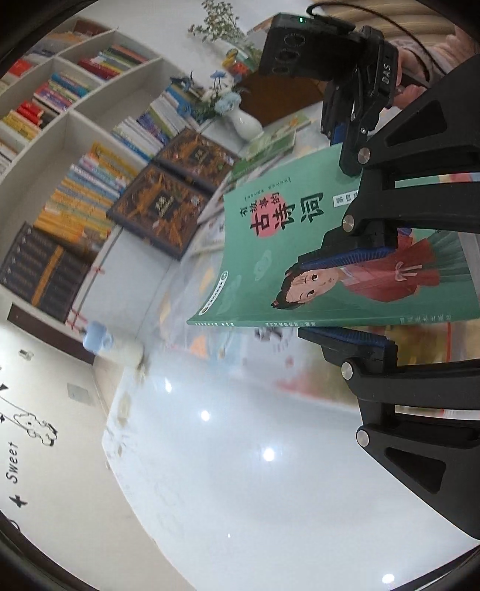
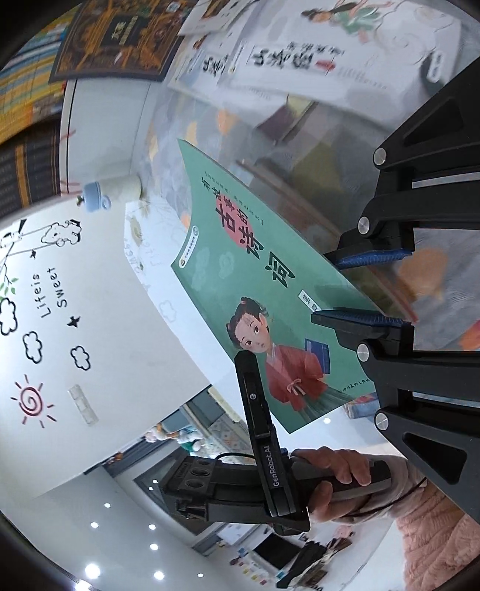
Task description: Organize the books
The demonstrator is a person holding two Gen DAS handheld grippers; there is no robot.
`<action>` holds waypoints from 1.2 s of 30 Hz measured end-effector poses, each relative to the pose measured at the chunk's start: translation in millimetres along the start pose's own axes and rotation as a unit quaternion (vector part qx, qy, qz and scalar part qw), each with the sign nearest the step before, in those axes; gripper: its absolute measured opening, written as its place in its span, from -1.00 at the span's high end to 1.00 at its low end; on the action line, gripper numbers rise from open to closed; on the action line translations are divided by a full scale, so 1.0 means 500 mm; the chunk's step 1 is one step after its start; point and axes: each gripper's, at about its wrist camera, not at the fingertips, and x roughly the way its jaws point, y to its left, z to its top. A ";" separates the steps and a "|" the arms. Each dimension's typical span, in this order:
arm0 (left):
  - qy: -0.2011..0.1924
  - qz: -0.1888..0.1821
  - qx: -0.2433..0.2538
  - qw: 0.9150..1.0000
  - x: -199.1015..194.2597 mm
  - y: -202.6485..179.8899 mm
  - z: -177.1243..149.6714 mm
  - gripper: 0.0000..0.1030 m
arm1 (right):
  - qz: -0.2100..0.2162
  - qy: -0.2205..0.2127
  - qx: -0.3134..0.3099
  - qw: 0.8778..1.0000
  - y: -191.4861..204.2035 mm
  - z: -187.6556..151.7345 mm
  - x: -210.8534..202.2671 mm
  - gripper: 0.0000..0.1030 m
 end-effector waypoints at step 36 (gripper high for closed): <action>-0.022 0.126 0.015 0.992 -0.010 0.036 -0.018 0.30 | -0.013 0.049 0.029 0.998 0.001 -0.013 0.088 -0.56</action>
